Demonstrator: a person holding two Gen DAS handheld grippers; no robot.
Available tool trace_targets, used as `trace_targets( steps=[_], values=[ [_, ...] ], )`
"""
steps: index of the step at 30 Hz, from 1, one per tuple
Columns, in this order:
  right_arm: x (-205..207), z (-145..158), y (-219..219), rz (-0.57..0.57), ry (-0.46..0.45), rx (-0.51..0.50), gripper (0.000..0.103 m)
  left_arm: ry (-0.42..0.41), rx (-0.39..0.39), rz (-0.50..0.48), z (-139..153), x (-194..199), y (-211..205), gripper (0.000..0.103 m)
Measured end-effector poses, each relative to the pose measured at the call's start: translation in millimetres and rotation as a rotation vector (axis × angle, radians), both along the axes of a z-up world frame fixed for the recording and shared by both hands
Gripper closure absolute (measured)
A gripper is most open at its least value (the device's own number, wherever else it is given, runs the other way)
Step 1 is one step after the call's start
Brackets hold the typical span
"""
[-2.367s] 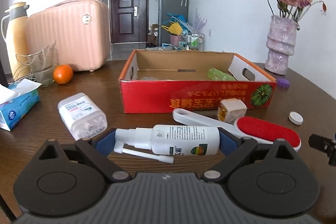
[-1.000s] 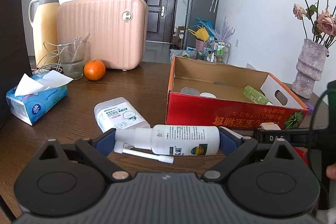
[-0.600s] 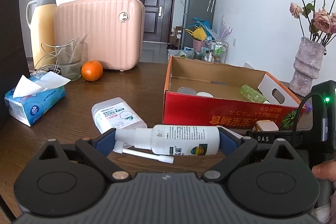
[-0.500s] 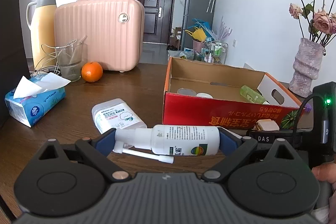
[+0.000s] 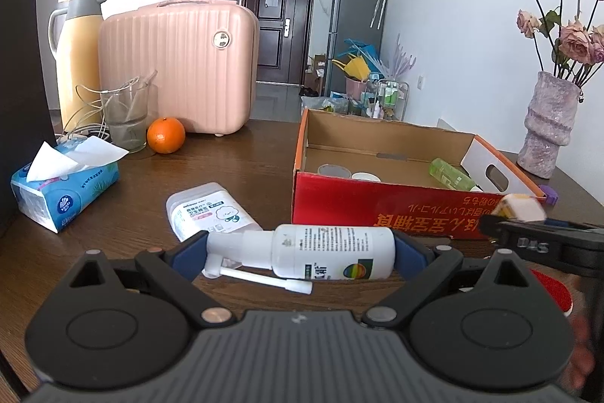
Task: Organize rigid objects
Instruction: 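Carry the white spray bottle and beige cube over the box with both tools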
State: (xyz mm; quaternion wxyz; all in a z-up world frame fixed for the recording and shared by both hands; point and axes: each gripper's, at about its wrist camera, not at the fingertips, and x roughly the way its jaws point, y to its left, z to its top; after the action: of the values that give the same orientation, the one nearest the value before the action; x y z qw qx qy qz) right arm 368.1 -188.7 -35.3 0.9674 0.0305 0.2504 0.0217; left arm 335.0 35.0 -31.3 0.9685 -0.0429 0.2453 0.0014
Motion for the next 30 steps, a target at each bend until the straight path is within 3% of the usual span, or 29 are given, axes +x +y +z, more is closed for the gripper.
trace_targets(
  steps=[7, 13, 30],
  values=[
    [-45.5, 15.9, -7.6, 0.01, -0.075, 0.039, 0.039, -0.016, 0.018, -0.003, 1.1, -3.7, -3.6, 0.004],
    [-73.2, 14.6, -12.8, 0.016, -0.08, 0.053, 0.039, -0.033, 0.033, -0.01, 1.8, -7.8, -9.1, 0.004],
    [-105.7, 14.0, -19.4, 0.021, -0.082, 0.062, 0.039, -0.095, 0.048, -0.028, 13.5, -37.2, -25.7, 0.004]
  ],
)
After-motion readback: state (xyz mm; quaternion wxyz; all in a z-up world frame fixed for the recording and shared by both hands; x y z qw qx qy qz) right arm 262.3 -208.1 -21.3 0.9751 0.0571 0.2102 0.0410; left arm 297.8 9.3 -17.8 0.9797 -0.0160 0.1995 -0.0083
